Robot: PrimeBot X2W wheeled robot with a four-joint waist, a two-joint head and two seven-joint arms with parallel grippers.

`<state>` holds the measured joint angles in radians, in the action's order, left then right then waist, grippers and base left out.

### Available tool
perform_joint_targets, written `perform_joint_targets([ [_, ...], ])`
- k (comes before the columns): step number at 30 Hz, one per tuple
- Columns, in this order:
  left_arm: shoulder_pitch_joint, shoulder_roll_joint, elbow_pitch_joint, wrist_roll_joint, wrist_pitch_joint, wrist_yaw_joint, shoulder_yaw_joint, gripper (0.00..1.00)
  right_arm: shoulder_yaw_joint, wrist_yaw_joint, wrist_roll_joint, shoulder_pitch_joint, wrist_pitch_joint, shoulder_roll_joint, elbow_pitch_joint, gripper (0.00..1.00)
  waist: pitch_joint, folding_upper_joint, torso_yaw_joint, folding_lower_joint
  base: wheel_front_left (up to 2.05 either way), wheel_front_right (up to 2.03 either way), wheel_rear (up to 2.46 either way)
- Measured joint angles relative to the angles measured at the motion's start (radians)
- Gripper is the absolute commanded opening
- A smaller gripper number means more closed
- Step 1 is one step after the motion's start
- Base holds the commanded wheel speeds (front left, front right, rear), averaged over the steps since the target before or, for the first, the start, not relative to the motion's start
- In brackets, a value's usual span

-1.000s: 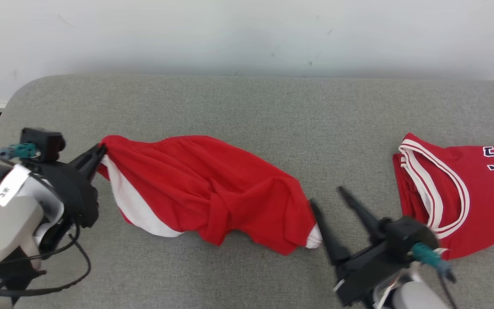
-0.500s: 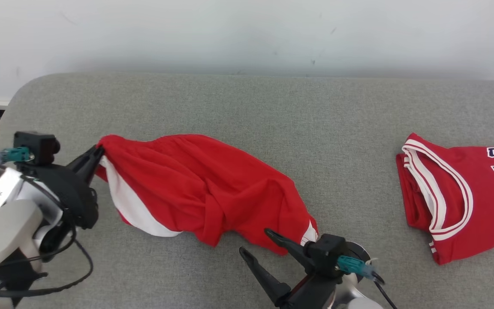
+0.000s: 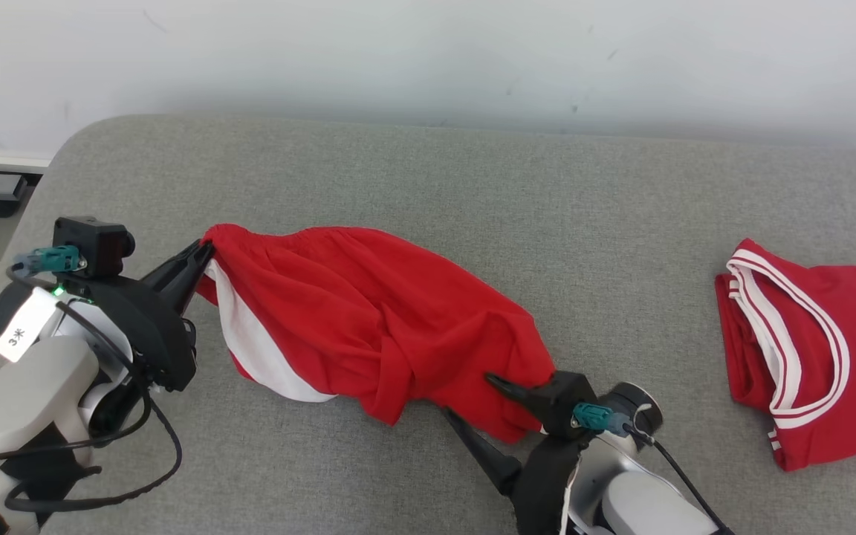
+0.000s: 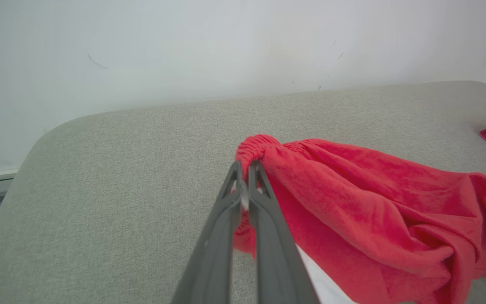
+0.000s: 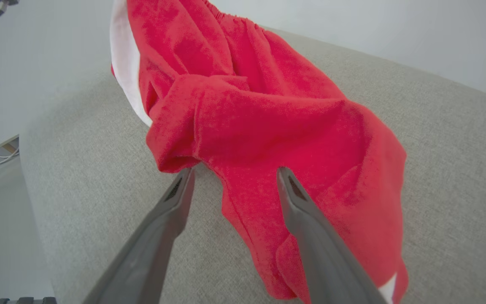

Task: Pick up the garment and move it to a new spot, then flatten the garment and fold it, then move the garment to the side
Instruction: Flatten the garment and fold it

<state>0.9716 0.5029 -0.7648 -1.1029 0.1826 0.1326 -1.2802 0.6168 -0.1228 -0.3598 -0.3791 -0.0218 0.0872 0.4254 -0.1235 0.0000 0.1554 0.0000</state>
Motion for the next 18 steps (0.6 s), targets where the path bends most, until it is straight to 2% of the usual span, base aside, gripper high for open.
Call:
perform_joint_targets([
  [5,0.000,0.002,0.010,-0.007,0.007,0.000,-0.004,0.00,0.057,0.001,0.060,0.001,0.057,0.048,0.071,1.00,-0.003,0.0000,0.009,0.0000,0.00,0.00,0.00],
  [11,-0.001,0.003,0.024,-0.019,0.013,0.000,-0.012,0.00,0.083,0.044,0.138,-0.011,0.111,0.079,0.139,1.00,-0.003,0.0000,0.012,0.0000,0.00,0.00,0.00],
  [12,-0.001,0.003,0.027,-0.025,0.014,0.000,-0.013,0.00,0.084,0.047,0.138,-0.019,0.116,0.076,0.148,0.44,-0.003,0.0000,0.013,-0.0001,0.00,0.00,0.00],
  [13,-0.001,0.003,0.029,-0.029,0.018,0.000,-0.014,0.00,0.082,0.054,0.139,-0.026,0.119,0.074,0.152,0.08,-0.004,-0.0001,0.014,-0.0001,0.00,0.00,0.00],
  [14,-0.001,0.003,0.031,-0.030,0.020,0.000,-0.014,0.00,0.079,0.057,0.141,-0.032,0.119,0.074,0.156,0.00,-0.005,0.0000,0.014,0.0000,0.00,0.00,0.00],
  [18,-0.001,0.003,0.034,-0.031,0.022,0.000,-0.016,0.00,0.061,0.080,0.141,-0.053,0.118,0.077,0.167,0.00,-0.008,0.0000,0.018,0.0000,0.00,0.00,0.00],
])
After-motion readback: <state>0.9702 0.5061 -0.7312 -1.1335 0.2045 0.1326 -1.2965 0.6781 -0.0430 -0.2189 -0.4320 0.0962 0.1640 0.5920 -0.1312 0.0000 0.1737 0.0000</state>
